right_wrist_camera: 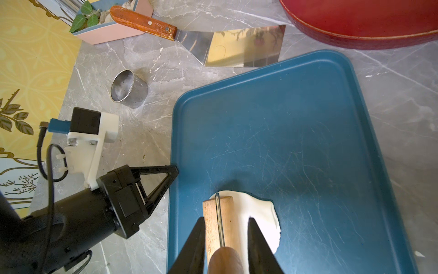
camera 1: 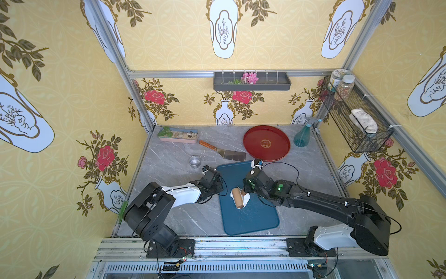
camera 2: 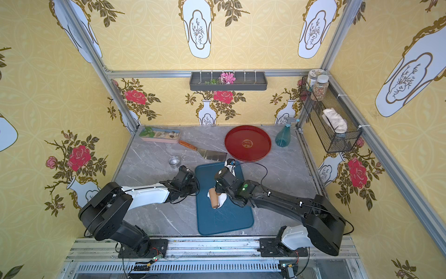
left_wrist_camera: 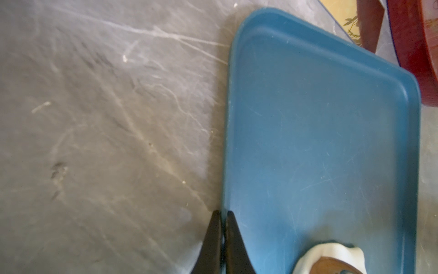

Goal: Roll out the dumpling wrappers from the dough
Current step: Flatten out the dough on the work surface.

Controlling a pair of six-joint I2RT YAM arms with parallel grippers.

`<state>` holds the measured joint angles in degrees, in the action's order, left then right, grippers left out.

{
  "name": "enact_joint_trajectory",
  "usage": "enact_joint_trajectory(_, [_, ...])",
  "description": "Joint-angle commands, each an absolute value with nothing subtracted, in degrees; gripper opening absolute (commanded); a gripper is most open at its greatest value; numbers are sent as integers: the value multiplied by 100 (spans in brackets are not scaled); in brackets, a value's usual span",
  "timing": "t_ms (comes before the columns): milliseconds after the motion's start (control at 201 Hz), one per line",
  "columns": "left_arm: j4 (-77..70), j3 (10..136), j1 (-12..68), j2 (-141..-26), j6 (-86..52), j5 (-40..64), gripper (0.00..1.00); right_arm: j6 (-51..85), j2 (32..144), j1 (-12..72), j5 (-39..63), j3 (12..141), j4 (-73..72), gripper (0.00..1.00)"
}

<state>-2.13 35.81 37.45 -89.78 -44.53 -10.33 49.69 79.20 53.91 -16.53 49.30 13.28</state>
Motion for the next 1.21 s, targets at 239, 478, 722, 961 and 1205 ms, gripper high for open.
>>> enact_joint_trajectory(239, [224, 3547, 3744, -9070, -4509, -960, 0, 5450, 8223, 5685, -1232, 5022, 1820, 0])
enact_joint_trajectory(478, [246, 3539, 3744, -9063, -4500, -975, 0, 5658, 8250, 5744, -1305, 5144, 2097, 0])
enact_joint_trajectory(722, [246, 3525, 3744, -9044, -4500, -985, 0, 5595, 8124, 5551, -1384, 5132, 2290, 0])
enact_joint_trajectory(961, [264, 3505, 3744, -9022, -4500, -1057, 0, 5334, 7712, 5116, -1394, 4906, 2459, 0])
enact_joint_trajectory(1205, [274, 3500, 3735, -9027, -4477, -1090, 0, 5005, 7421, 4536, -1244, 4487, 2663, 0])
